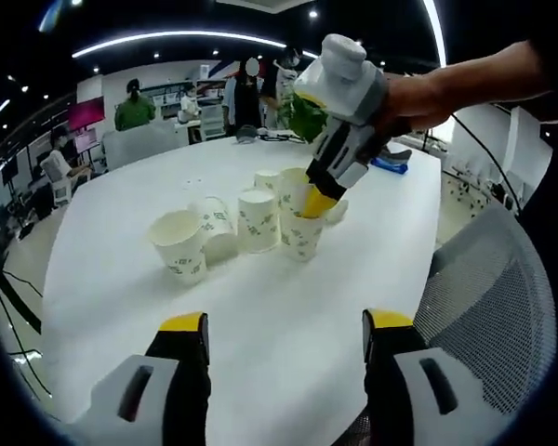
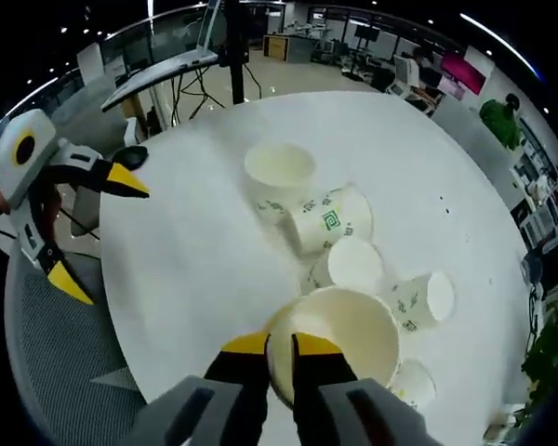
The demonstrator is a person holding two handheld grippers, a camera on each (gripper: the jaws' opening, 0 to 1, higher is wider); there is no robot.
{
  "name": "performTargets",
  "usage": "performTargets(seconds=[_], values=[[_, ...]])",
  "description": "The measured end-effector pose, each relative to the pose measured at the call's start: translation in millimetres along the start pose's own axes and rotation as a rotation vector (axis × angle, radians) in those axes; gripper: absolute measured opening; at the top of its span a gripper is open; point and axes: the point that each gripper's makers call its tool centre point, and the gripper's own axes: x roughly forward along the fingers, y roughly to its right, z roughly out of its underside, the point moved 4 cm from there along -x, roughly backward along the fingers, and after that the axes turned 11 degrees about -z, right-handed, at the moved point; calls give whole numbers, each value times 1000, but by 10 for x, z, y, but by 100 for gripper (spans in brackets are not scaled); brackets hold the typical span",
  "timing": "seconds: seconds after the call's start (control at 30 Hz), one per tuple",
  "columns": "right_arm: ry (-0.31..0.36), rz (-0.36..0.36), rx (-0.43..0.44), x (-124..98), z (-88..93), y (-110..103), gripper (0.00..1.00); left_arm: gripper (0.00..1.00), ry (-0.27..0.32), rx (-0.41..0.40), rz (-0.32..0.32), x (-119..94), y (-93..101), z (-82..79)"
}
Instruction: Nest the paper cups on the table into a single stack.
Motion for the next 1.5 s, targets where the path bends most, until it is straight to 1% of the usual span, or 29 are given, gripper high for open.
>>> performTargets(seconds=[0.23,0.43,0.5,0.6,0.77,1.0,1.17,1.27,1.4,1.5], values=[[-3,8,-14,-46,-7,17,7,65,-12,33,2,2,4,20],[-9,12,-48,-107,0,-12,8,64,-16,30,2,-8,4,20],[-9,8,-58,-109,-4,-18,10,64,-15,30,1,1,-16,29],[-4,8,-67,-136,-21,-34,12,64,-12,29,-1,5,-8,24],[12,6,-76,-142,-60,-4,15,65,-7,18,3,9,-11,8],[81,10,-58,-249,-206,-15,22,65,1,1,3,17,-26,0],[150,13,-48,-295,-341,0,27,65,2,-2,-1,26,-53,18],[182,23,-60,-309,-436,0,32,65,3,-4,-3,22,-67,18],[242,40,-74,-346,-556,3,42,65,7,-13,-11,4,-81,-5],[265,61,-87,-362,-638,-2,48,65,9,-20,-16,2,-89,-8]])
